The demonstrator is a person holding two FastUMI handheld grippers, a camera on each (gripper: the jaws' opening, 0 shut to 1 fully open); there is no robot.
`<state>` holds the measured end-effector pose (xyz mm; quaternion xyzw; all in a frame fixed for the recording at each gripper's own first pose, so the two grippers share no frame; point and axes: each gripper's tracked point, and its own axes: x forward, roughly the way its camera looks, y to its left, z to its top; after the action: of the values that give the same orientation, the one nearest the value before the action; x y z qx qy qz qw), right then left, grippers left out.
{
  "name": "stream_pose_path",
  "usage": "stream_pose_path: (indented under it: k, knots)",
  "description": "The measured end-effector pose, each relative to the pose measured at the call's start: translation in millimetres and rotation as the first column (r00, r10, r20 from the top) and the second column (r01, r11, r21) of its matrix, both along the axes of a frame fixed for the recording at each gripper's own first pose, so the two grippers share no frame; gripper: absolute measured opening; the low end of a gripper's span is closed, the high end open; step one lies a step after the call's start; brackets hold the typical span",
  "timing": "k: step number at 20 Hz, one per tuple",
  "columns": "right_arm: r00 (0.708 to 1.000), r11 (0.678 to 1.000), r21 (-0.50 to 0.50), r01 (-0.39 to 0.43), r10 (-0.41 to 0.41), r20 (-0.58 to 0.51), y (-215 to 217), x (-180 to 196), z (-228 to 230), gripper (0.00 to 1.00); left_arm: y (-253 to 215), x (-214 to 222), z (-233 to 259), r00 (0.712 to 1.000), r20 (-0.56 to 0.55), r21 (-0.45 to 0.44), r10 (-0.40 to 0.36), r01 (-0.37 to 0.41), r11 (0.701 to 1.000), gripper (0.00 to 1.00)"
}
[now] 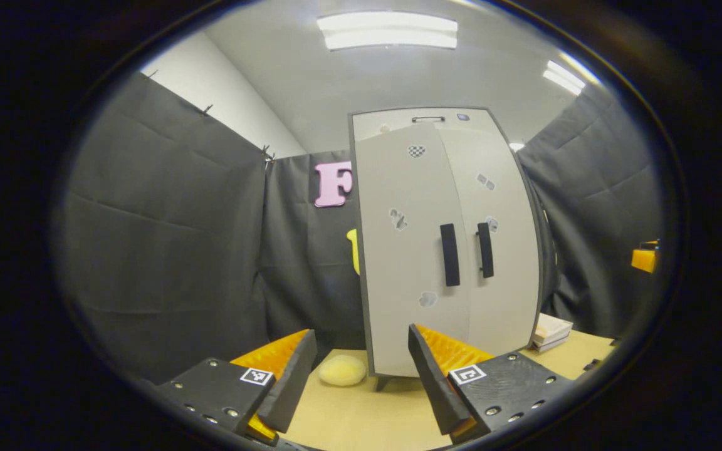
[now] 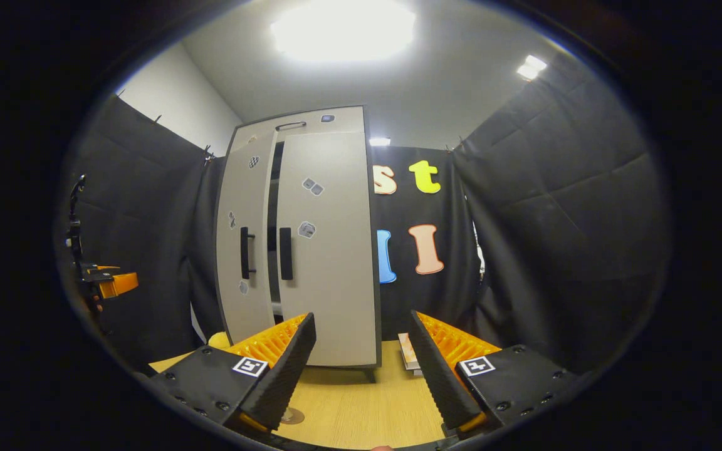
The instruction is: Grasp the bottle in the cabinet with the left hand and place it on the coaster, then close the right door with the right hand and the left door with the left hand.
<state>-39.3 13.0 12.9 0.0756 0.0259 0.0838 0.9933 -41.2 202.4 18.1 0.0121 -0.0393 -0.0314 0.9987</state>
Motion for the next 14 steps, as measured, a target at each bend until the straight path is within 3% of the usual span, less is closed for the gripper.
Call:
stream_pose_path:
  k: [14]
  knots:
    - [1.0,1.0,-0.011,-0.006,0.007,0.024,22.8,-18.0,6.6,0.92,13.9,-31.3,-20.5,1.0,-0.017,-0.016,-0.013,0.013,1.0,0.86]
